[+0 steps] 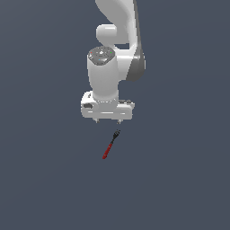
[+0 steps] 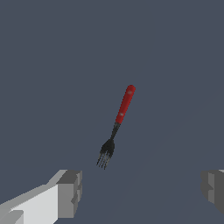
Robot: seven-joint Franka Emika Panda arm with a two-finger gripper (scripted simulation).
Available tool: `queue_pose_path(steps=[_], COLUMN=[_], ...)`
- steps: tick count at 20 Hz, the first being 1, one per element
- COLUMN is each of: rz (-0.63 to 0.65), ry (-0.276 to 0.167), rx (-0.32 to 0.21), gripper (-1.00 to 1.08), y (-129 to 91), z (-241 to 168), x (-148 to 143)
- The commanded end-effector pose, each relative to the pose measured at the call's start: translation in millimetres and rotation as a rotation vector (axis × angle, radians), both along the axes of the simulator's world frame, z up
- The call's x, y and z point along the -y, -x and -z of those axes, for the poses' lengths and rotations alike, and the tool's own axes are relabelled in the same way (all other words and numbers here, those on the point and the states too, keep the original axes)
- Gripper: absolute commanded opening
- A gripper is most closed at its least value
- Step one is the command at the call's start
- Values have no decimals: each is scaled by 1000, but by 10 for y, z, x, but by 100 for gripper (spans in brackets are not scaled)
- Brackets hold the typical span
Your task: Pick up the object and move it to a goal position.
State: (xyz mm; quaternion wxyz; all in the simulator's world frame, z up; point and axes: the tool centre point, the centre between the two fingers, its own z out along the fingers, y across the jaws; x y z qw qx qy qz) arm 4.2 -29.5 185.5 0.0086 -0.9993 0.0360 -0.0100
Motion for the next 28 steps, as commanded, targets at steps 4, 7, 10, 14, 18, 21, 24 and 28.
queue_pose_path(steps=[4,7,10,14,18,21,24,28], rz=[-14,-54,-82,-82,-74,-53,-18,47], ry=[0,0,0,0,0,-1,-3,-4], rx=[1,5,8,8,7,5,2,-3], gripper=[100,100,100,100,100,100,100,100], y=[-3,-11,-15,-14,-21,-35,-57,-94], z=[-9,-32,-48,-49,-25,36,132,319], x=[-42,-161,-248,-246,-247,-243,-236,-223])
